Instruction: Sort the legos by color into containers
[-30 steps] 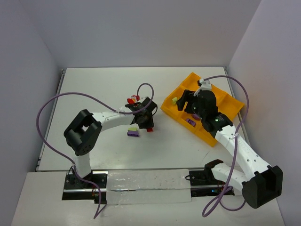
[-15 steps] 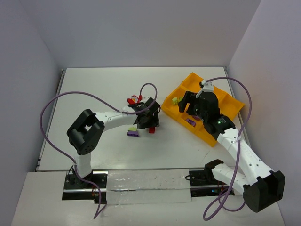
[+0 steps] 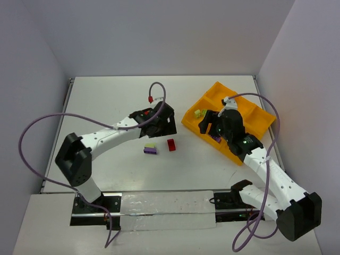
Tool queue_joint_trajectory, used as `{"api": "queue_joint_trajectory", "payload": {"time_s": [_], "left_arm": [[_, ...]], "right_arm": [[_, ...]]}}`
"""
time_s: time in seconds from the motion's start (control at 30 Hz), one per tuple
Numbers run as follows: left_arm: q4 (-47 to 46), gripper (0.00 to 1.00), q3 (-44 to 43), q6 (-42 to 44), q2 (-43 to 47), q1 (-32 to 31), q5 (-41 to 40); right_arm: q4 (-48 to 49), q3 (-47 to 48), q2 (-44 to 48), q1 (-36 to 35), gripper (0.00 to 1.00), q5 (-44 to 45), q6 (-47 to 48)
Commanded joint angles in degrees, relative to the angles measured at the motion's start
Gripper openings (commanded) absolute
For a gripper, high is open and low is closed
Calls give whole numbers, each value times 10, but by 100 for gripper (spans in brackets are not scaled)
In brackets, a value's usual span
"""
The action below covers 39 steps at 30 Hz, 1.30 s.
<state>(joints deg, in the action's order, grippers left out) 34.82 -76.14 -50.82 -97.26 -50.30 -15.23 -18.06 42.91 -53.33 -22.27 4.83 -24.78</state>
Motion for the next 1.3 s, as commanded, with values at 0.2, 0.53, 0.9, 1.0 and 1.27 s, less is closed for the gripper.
{"api": "queue_joint_trajectory", "payload": {"time_s": [0.2,0.53,0.9,1.0,1.27], "left_arm": [[48,84,26,34,186,140,-9],[55,86,76,49,263,213,18],[64,87,84,62,274,228,20],[61,87,86,66,272,231,22],[57,87,89,77,263,240,27]], "right_arm": [[53,24,-135,-189,83,42,-34],[61,123,-327,-244,87,85,-22],[41,194,-467,-249,87,94,6],[47,194,-484,-255,82,92,3],[48,196,-494,-265,37,103,-8]]}}
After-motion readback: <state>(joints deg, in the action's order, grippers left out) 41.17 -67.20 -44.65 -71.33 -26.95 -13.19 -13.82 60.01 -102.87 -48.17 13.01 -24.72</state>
